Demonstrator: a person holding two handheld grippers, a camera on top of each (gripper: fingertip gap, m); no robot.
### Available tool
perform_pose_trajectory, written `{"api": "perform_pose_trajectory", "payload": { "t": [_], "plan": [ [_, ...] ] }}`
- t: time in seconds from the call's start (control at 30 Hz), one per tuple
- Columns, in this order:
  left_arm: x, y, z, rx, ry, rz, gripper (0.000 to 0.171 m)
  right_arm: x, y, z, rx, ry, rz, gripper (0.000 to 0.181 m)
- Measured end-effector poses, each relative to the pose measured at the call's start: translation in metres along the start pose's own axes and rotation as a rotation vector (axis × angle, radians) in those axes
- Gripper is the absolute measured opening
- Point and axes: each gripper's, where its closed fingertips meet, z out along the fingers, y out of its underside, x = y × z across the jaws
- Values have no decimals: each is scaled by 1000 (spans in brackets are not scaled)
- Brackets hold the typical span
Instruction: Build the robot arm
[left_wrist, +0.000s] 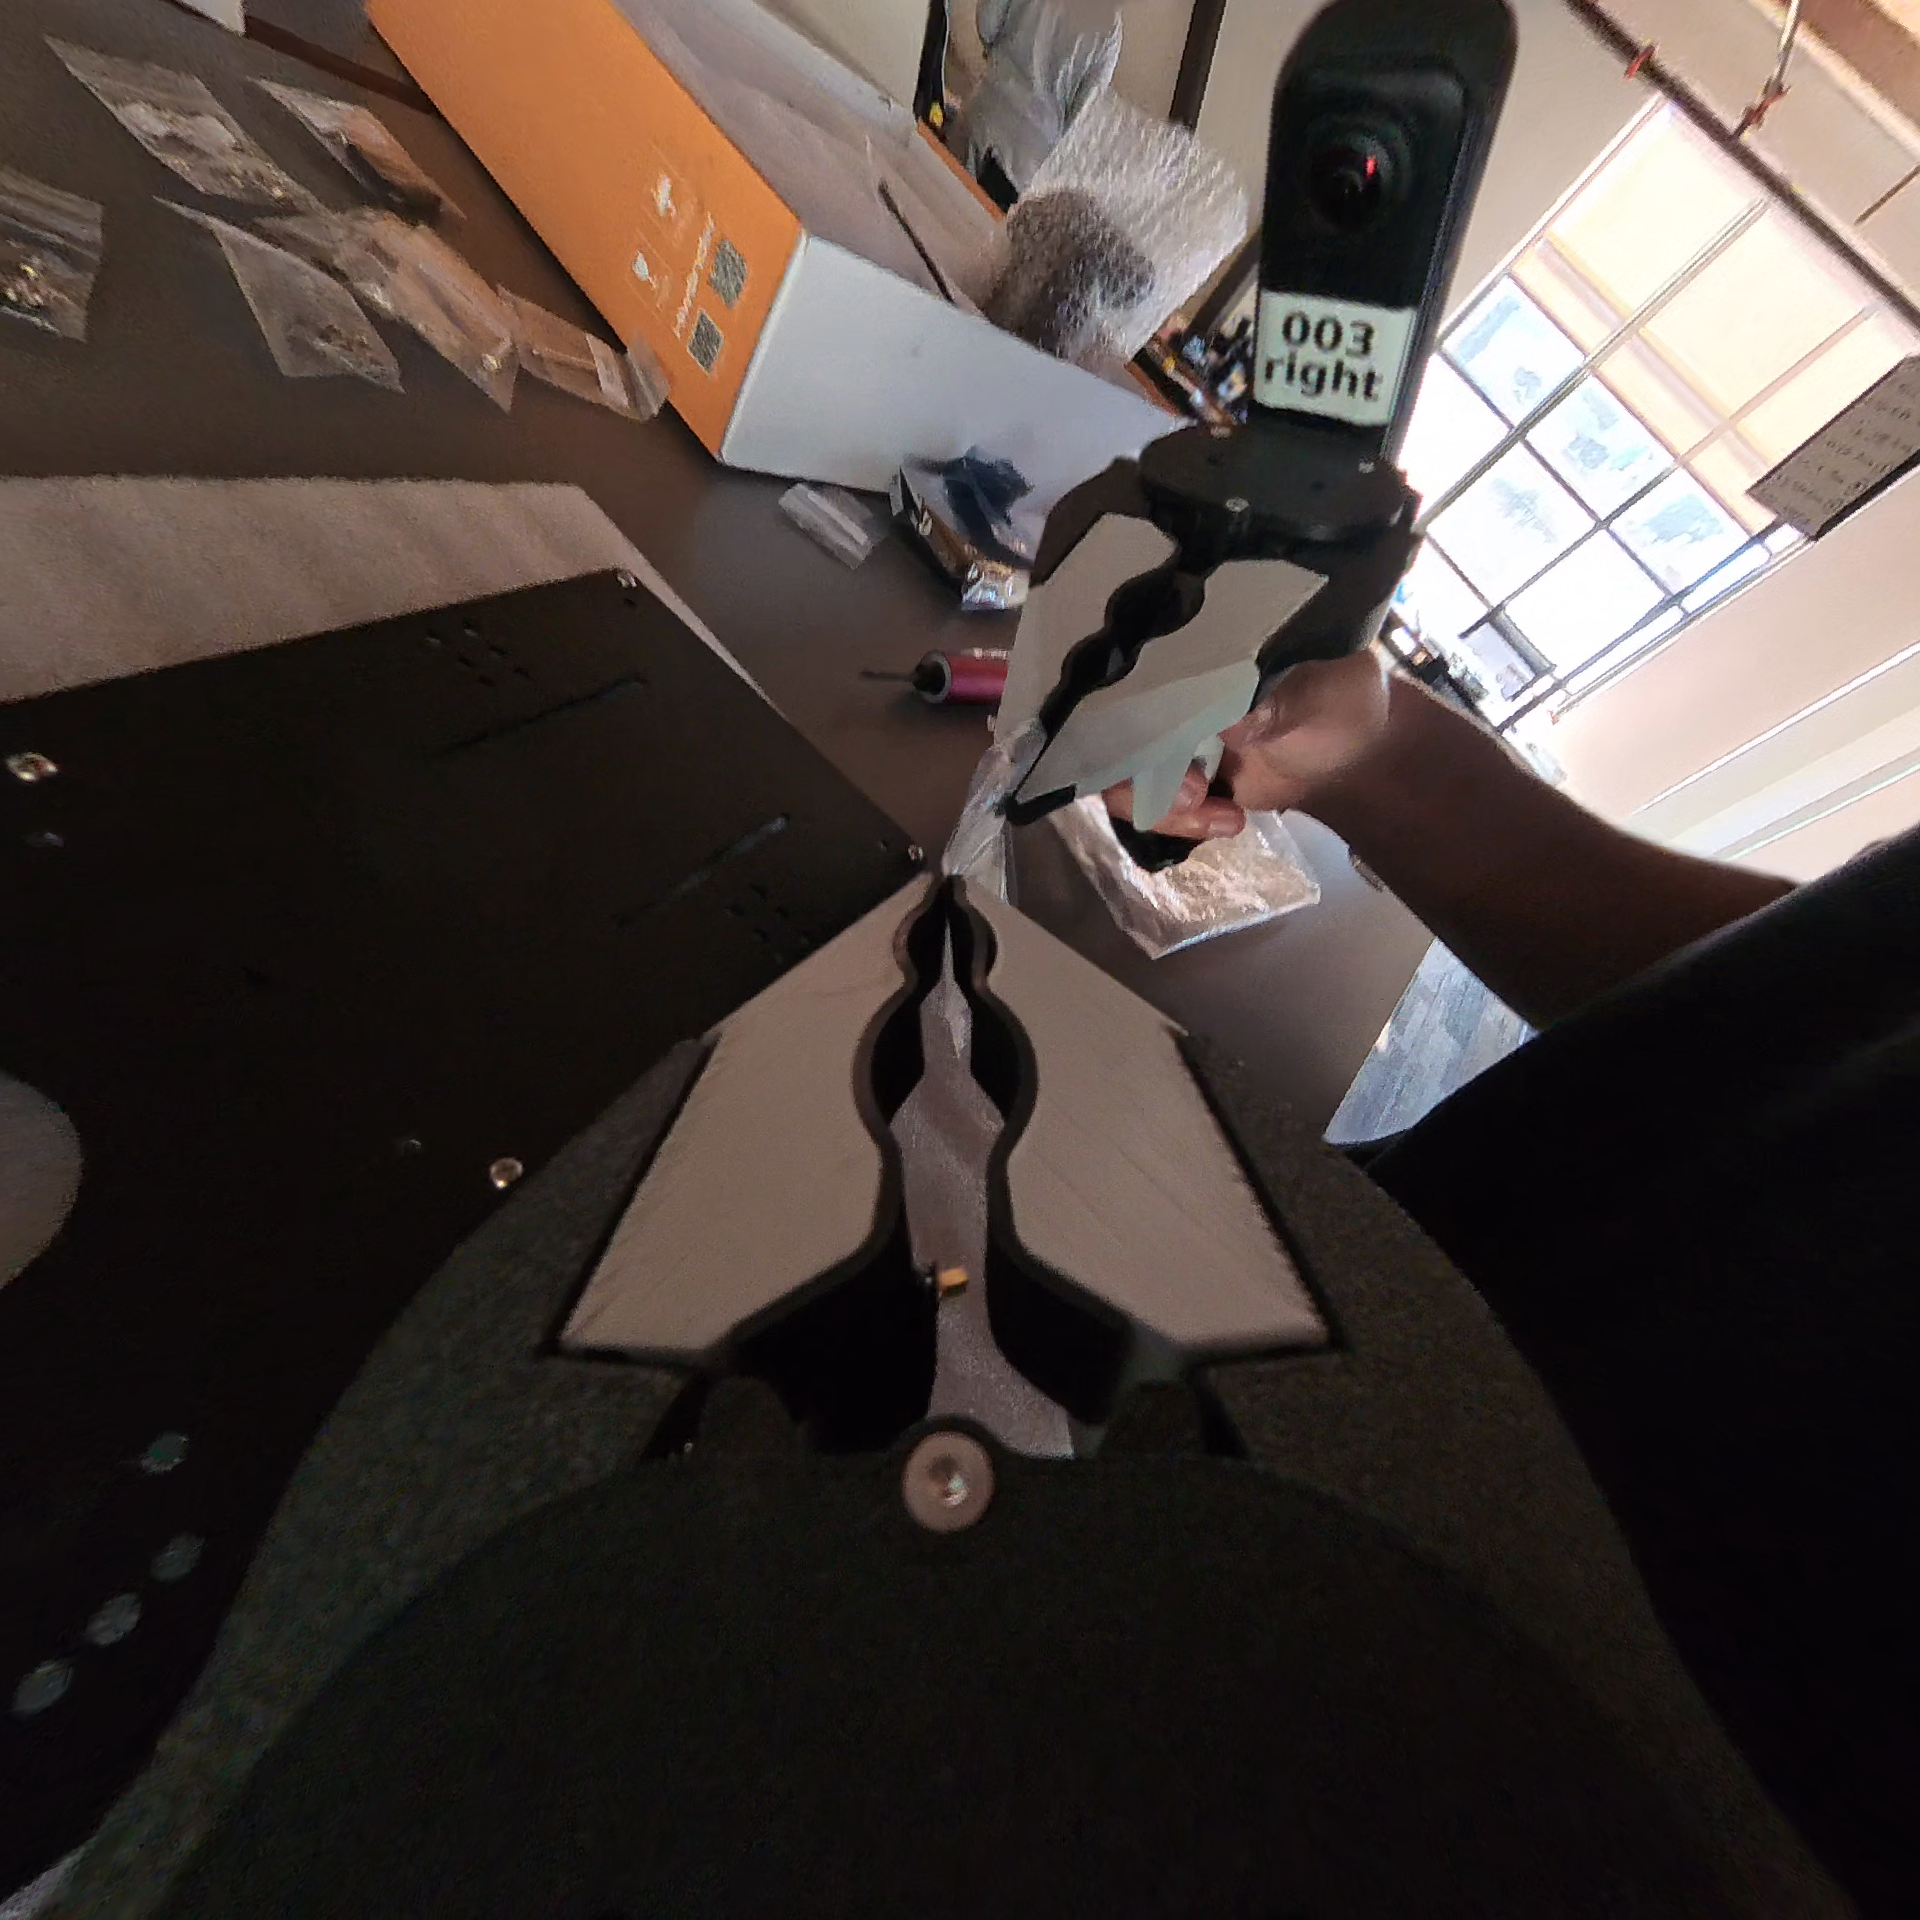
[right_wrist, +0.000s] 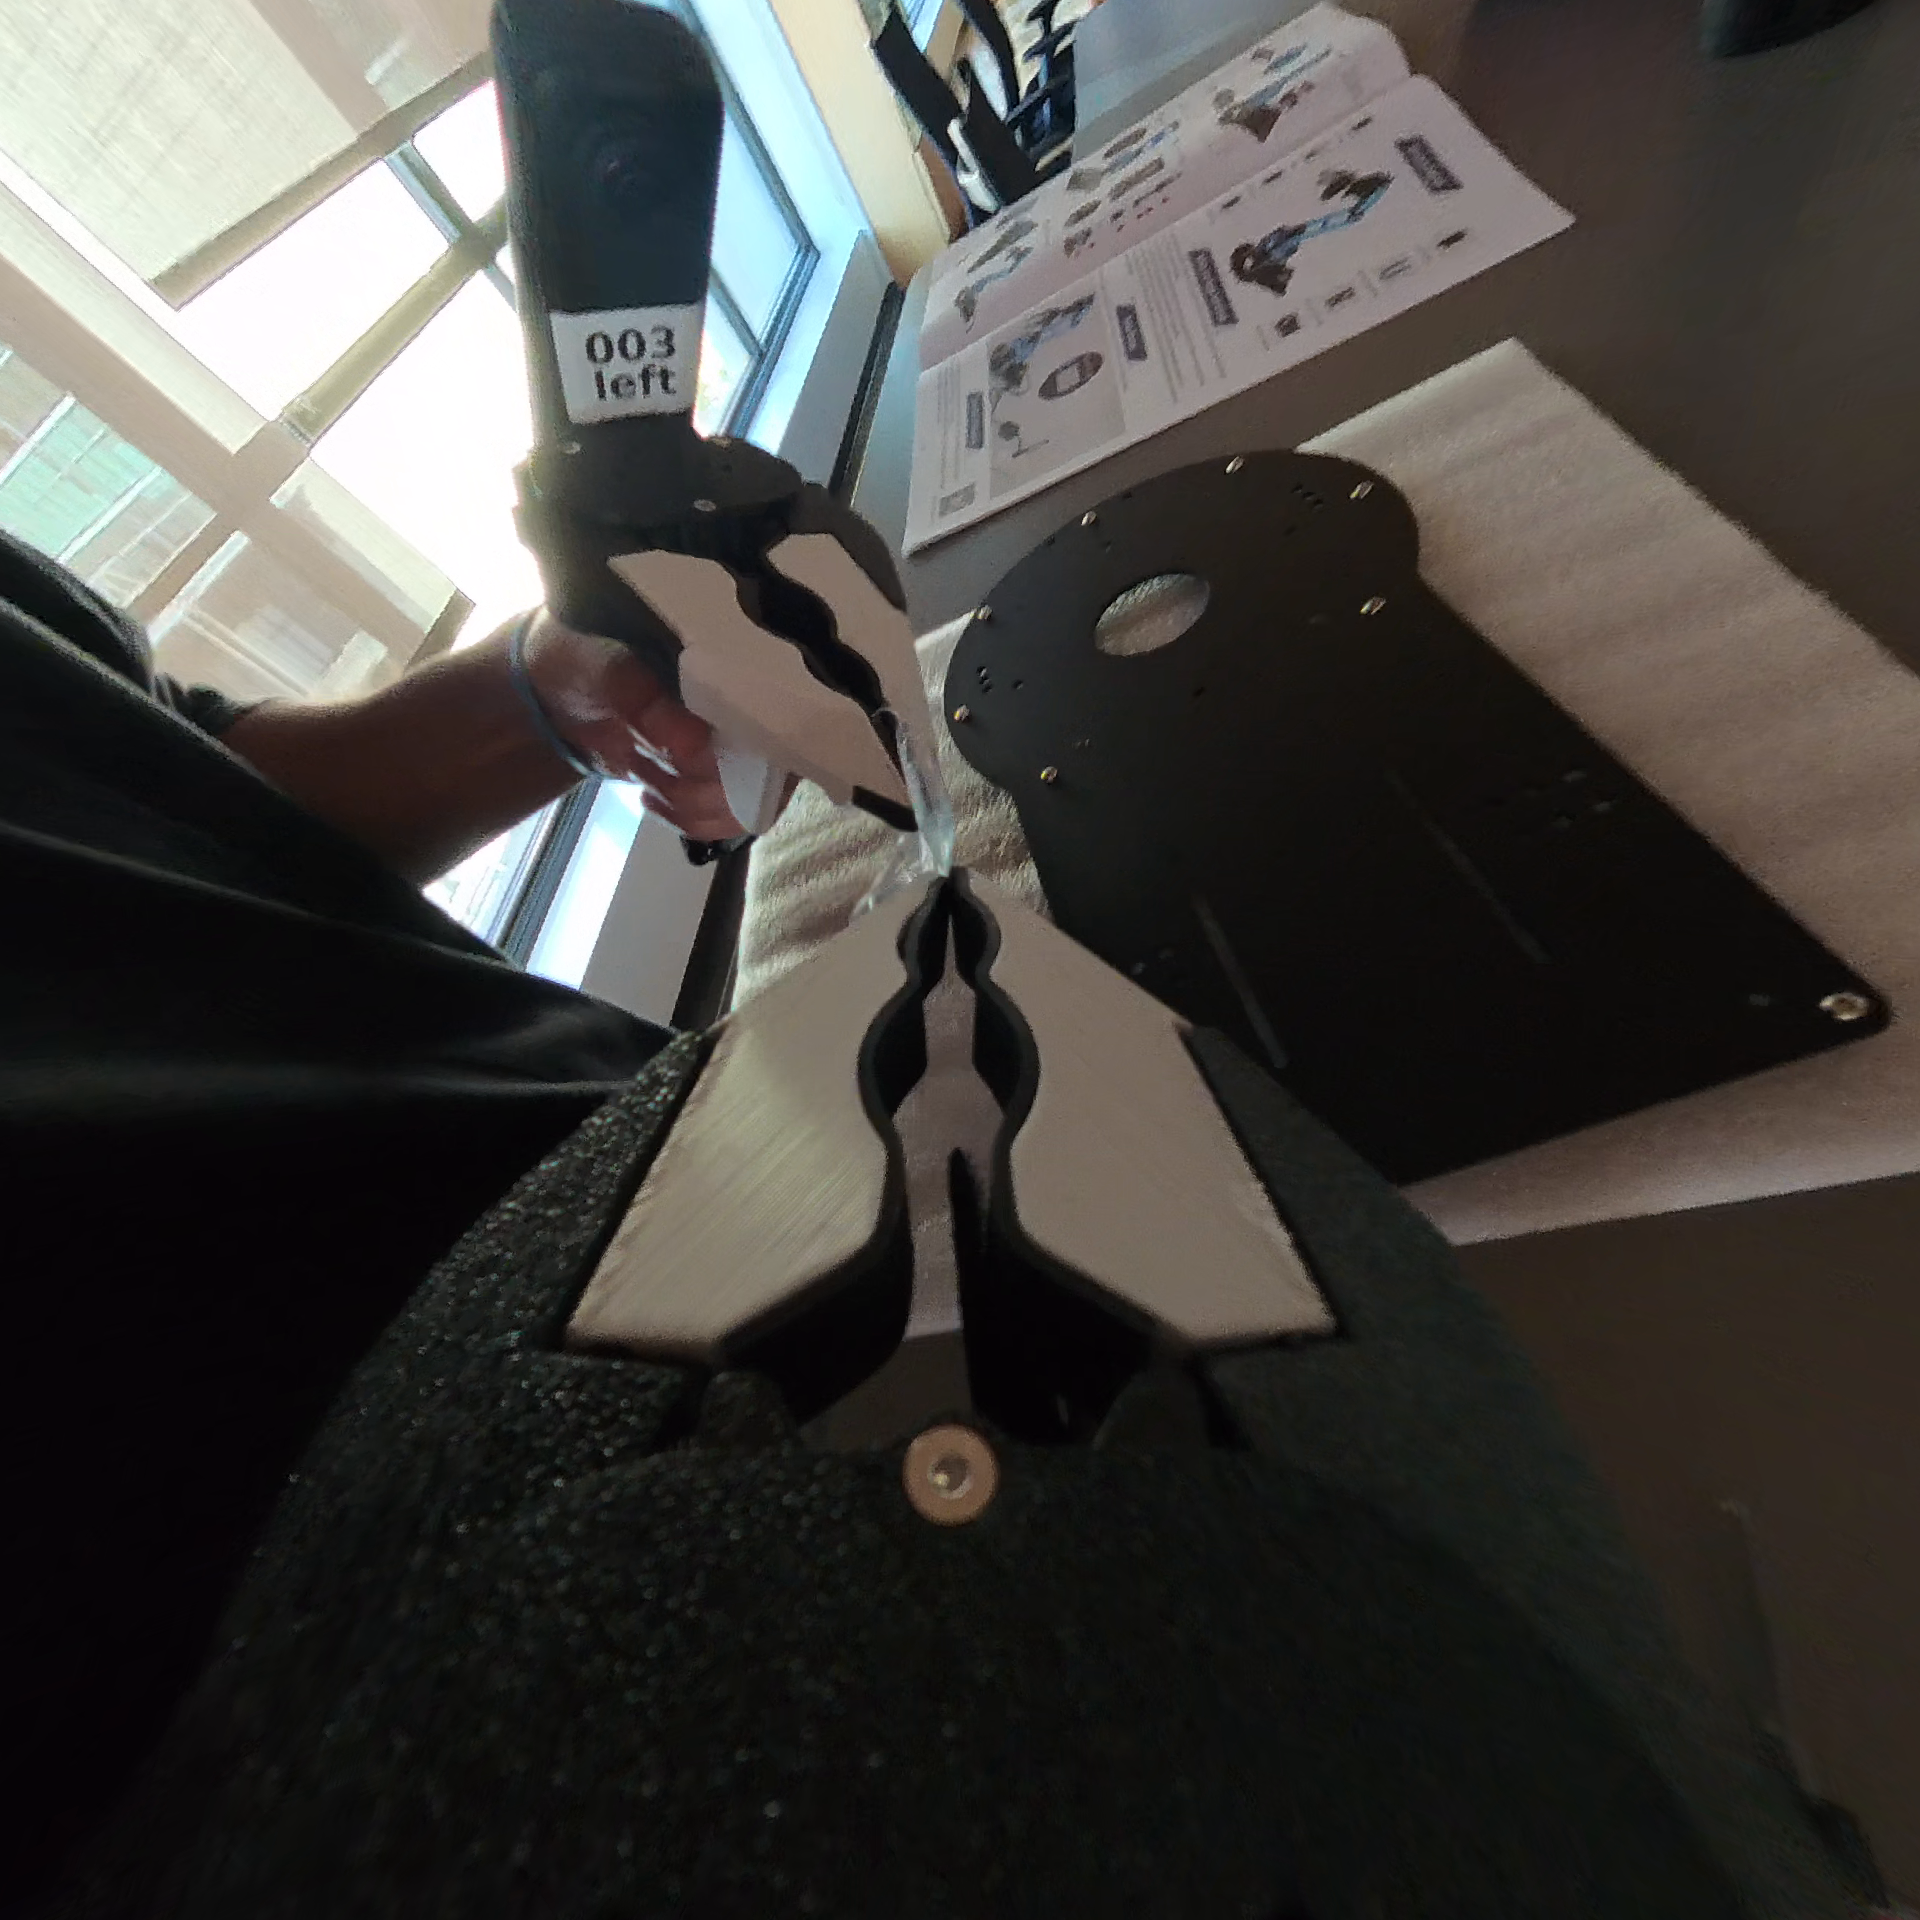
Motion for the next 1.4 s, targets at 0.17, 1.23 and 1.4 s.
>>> {"api": "perform_pose_trajectory", "payload": {
  "t": [0.17, 1.23, 1.4],
  "plan": [
    [8, -26, -2, 80, 78, -56, 0, -1, -9, -4, 40, -9, 65, 24],
    [55, -30, 3, 147, 250, -101, 0, -43, -29, -22, 267, -185, 166, 0],
    [68, -30, 4, 147, 271, -34, 0, -53, -28, -30, 307, -207, 155, 0]
  ]
}}
